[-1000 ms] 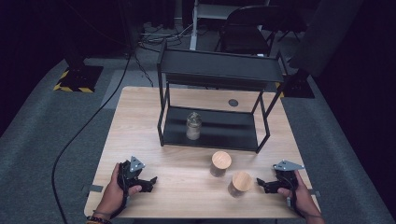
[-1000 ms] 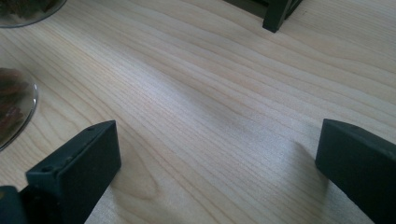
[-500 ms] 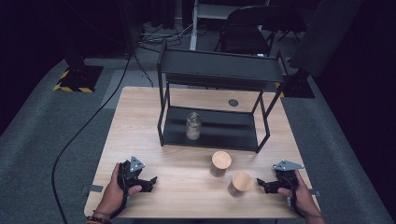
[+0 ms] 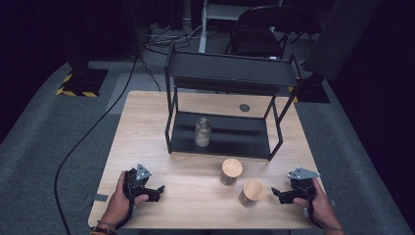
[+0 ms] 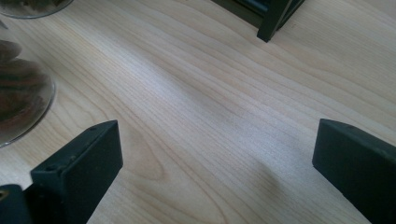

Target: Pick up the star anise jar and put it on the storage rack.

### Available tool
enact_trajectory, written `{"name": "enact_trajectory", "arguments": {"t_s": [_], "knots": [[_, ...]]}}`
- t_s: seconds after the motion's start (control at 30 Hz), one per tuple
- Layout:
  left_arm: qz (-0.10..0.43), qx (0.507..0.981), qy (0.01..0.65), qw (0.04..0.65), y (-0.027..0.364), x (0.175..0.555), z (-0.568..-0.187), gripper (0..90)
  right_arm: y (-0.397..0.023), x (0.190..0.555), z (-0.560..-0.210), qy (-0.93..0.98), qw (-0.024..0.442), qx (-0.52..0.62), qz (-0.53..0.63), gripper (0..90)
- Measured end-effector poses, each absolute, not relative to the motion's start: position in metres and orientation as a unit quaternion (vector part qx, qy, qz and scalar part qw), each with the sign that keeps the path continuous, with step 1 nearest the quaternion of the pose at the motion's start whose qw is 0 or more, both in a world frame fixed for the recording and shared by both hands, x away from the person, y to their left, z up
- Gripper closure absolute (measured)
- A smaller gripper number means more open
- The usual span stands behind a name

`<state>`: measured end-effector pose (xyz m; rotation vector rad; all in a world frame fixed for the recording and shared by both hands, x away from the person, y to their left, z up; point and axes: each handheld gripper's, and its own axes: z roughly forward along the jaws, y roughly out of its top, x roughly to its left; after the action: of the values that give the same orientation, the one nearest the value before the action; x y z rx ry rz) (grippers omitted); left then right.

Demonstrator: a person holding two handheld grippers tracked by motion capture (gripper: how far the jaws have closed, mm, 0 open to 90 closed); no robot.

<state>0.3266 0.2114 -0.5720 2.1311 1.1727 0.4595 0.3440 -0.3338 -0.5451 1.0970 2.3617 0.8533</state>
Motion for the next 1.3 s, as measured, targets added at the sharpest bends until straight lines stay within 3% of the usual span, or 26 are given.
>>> {"name": "enact_trajectory", "arguments": {"t_s": [1.3], "knots": [[0.175,0.814,0.447,0.327,0.212,0.327,-0.572,0.0,-0.301,0.325,-0.487,0.847,0.209,0.351,0.34,1.5]]}}
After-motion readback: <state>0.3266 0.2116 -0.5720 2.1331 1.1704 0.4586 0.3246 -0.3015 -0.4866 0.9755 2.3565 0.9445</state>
